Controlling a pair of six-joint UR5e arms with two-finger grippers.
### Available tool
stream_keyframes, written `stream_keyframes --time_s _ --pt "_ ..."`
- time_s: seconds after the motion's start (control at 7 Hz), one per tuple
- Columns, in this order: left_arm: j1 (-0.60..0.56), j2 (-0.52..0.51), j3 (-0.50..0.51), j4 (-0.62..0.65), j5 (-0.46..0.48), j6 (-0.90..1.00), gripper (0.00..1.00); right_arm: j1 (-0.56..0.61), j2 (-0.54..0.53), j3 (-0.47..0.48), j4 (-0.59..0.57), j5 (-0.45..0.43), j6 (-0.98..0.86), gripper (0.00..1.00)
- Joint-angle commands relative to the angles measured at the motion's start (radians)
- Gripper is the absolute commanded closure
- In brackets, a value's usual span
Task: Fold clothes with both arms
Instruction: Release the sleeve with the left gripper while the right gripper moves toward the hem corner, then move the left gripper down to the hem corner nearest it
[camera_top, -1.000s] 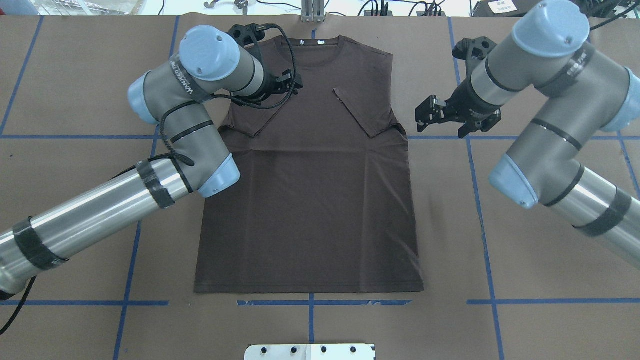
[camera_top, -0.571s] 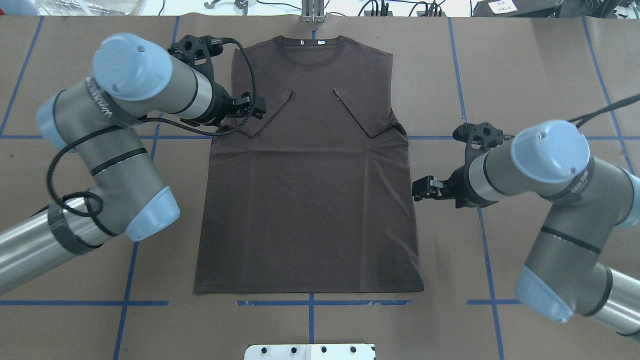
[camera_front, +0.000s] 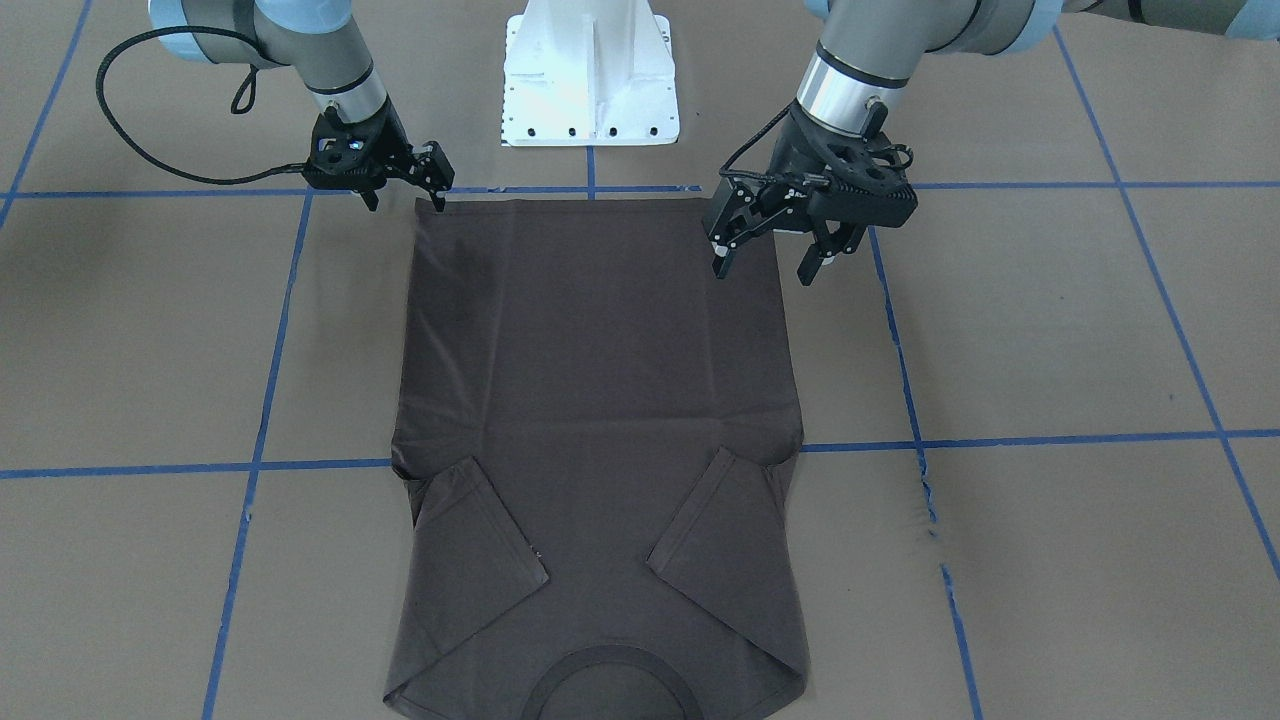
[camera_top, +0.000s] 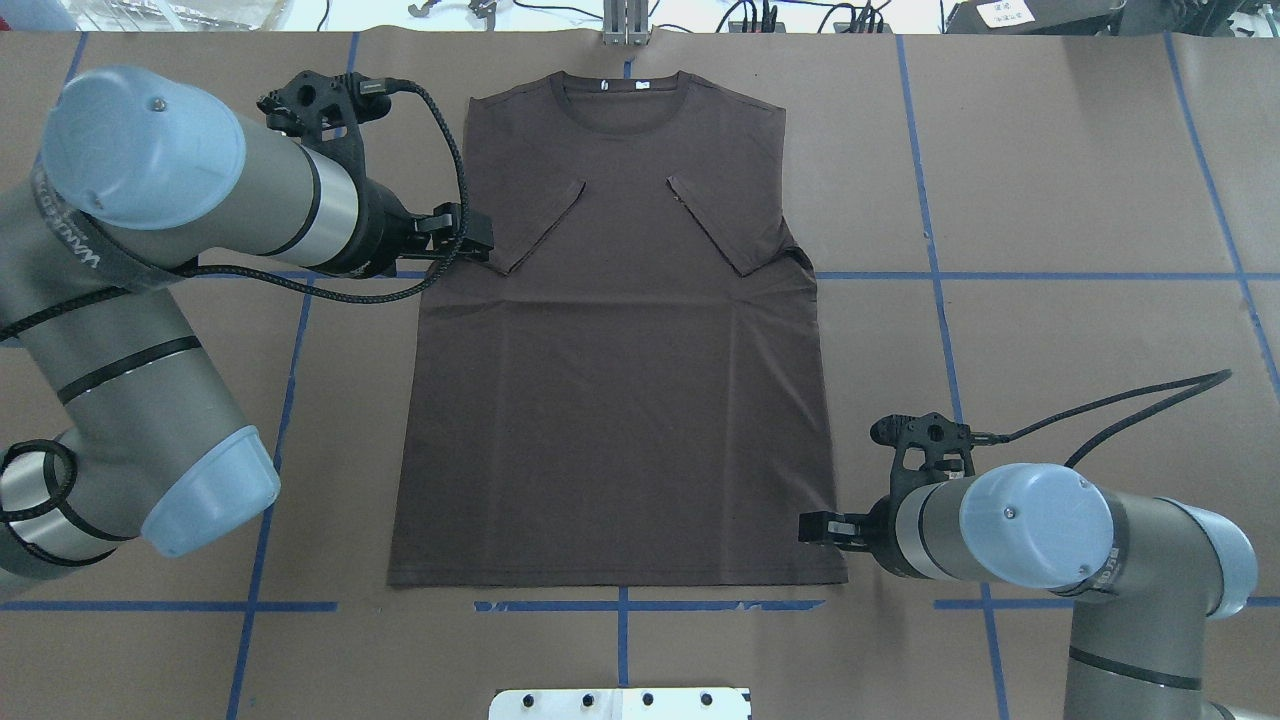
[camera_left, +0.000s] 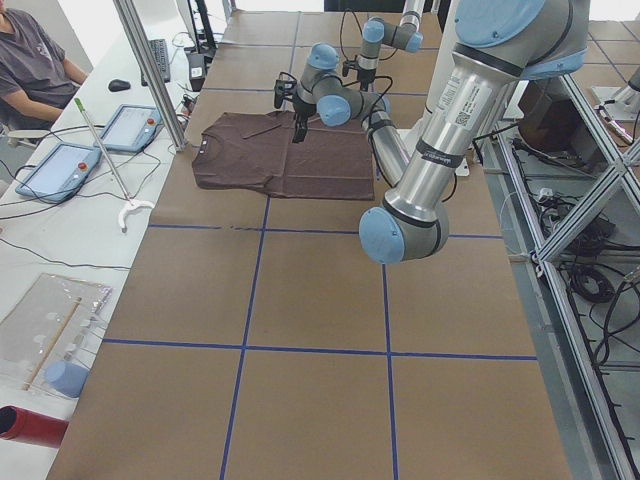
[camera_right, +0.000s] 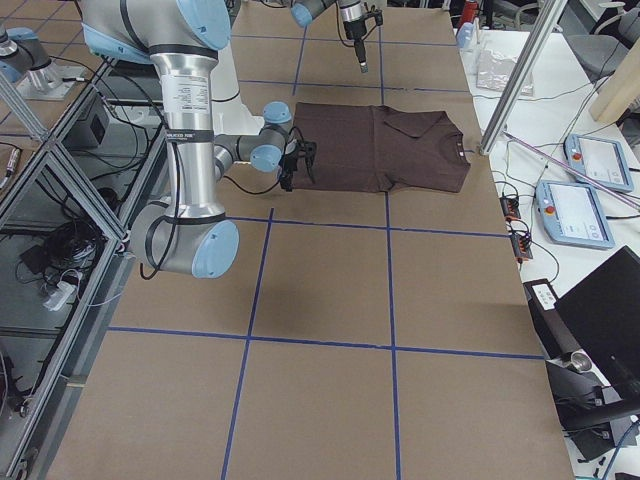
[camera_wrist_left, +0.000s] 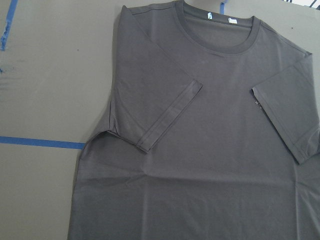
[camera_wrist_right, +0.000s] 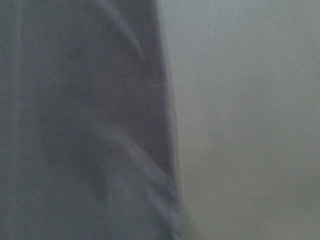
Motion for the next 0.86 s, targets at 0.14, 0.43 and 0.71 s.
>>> stream_keyframes --time_s 0.14,0.43,0.71 --pt "0.001 0.004 0.001 0.002 0.001 0.001 0.00 -0.025 0.030 -0.038 -0.023 0.000 0.001 0.10" --pt "0.001 0.008 0.001 0.002 0.001 0.001 0.00 -0.029 0.047 -0.058 -0.023 0.002 0.001 0.17" --pt "0.001 0.010 0.001 0.002 0.001 0.001 0.00 -0.027 0.047 -0.055 -0.023 0.002 0.001 0.67"
